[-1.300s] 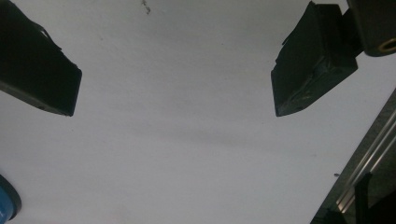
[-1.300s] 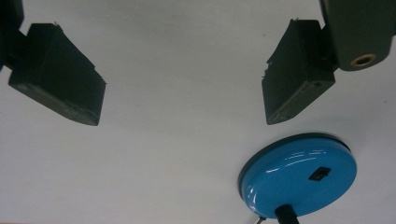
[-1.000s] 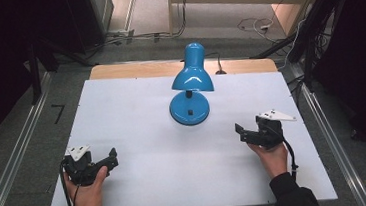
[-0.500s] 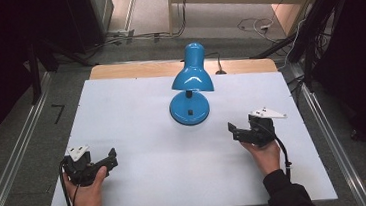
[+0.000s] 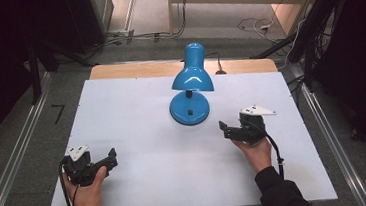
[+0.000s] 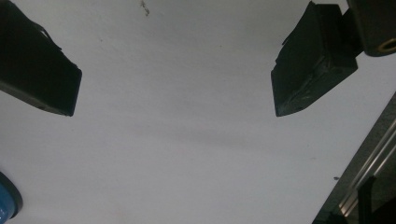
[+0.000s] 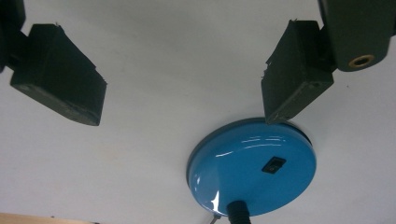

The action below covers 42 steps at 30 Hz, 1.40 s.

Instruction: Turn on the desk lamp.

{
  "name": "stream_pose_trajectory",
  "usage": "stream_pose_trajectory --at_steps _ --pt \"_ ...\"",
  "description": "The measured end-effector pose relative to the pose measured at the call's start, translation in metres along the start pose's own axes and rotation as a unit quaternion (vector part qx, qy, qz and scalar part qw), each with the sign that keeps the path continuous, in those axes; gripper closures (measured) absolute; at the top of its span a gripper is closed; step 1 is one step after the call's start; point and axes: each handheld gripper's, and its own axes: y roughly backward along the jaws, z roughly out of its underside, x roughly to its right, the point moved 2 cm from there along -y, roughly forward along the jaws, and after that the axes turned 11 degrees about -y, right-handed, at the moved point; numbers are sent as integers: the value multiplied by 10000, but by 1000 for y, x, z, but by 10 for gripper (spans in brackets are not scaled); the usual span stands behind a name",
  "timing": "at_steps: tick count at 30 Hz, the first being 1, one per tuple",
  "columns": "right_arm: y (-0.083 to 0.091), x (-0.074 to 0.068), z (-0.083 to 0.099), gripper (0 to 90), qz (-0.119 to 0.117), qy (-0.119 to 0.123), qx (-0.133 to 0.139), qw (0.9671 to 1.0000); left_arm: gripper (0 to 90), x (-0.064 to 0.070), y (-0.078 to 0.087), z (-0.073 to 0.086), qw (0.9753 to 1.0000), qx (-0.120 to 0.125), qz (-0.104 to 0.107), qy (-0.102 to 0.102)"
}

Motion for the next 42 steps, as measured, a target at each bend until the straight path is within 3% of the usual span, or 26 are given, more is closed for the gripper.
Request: stream_pose_trajectory --at_steps 26,34,42 --pt "-27 -33 -11 131 -170 141 -14 9998 27 -2 1 0 10000 13 10 76" --pt "-33 -44 -14 179 -234 244 -2 9994 28 -3 1 0 9999 28 35 100" --pt "-40 -48 -17 215 -261 165 -19 9995 28 -4 2 0 9999 27 37 124"
